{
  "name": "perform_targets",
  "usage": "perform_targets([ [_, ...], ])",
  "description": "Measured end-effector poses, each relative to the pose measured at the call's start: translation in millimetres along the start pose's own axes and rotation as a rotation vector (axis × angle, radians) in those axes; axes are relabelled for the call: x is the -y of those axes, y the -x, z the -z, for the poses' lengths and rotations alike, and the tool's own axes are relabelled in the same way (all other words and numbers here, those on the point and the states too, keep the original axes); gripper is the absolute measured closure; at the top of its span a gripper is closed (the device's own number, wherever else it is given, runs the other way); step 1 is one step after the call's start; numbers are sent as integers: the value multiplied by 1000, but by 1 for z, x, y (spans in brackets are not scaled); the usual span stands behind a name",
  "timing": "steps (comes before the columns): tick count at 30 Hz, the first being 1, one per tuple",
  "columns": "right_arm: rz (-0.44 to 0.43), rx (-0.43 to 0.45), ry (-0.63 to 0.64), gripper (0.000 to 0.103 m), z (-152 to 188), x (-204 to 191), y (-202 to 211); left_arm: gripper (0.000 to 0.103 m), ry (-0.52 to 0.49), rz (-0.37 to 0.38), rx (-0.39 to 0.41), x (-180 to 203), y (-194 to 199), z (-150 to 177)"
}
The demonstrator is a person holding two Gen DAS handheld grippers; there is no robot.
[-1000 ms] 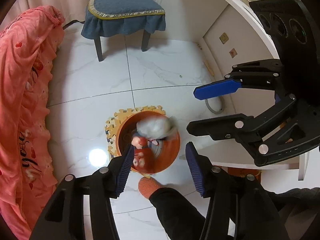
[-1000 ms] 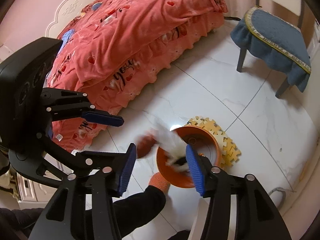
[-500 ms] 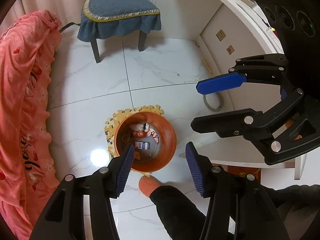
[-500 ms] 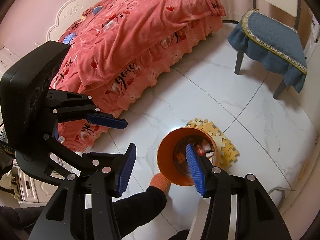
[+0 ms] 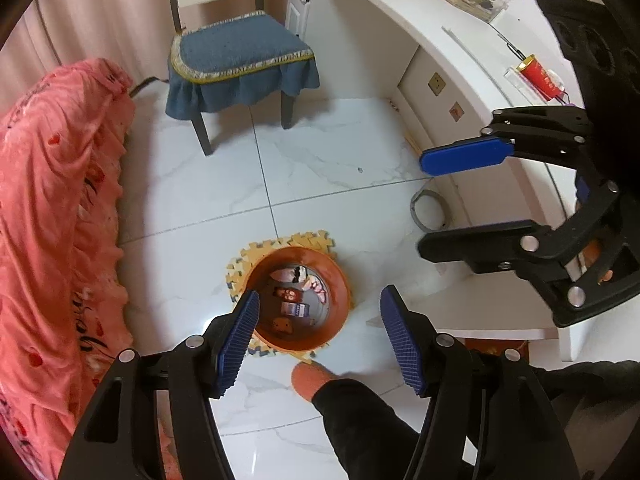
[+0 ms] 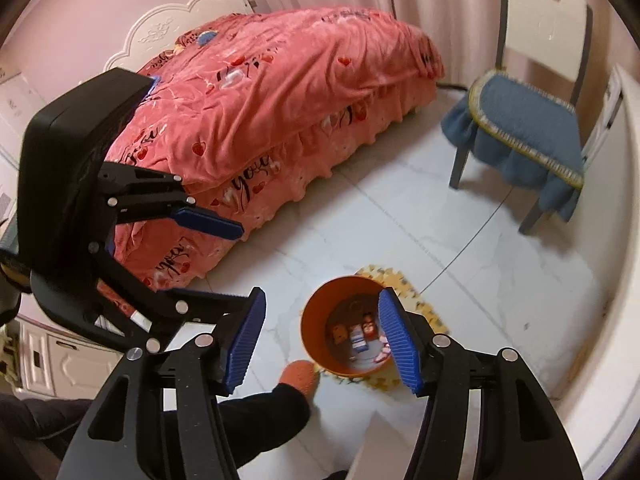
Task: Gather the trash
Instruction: 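Move both open tools back over the desk mat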
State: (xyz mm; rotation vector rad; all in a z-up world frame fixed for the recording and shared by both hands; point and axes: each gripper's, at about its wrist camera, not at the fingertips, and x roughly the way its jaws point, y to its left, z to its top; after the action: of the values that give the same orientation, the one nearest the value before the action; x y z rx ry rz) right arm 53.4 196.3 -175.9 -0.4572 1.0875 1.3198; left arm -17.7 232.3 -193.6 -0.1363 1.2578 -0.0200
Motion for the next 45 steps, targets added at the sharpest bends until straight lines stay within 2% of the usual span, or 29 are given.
perform_targets([
  [2, -1, 25, -10, 43, 3, -1, 17, 28, -5, -19, 22, 9, 10, -2],
  [8, 20, 109, -51, 42, 17, 0, 75, 28, -42, -17, 82, 41, 37, -12],
  [12, 39, 156, -59, 40, 30, 0, 111, 27, -95, -17, 120, 67, 54, -18],
  [15, 65, 185, -73, 40, 43, 2, 136, 19, -142, -19, 156, 87, 67, -24],
  [22, 136, 266, -144, 40, 82, 20, 197, 19, -242, 7, 197, 131, 80, -39],
  [34, 289, 387, -317, 36, 155, 60, 280, 19, -455, 83, 218, 208, 83, -70],
  [45, 383, 431, -481, 36, 211, 94, 323, 19, -625, 158, 187, 273, 69, -99],
])
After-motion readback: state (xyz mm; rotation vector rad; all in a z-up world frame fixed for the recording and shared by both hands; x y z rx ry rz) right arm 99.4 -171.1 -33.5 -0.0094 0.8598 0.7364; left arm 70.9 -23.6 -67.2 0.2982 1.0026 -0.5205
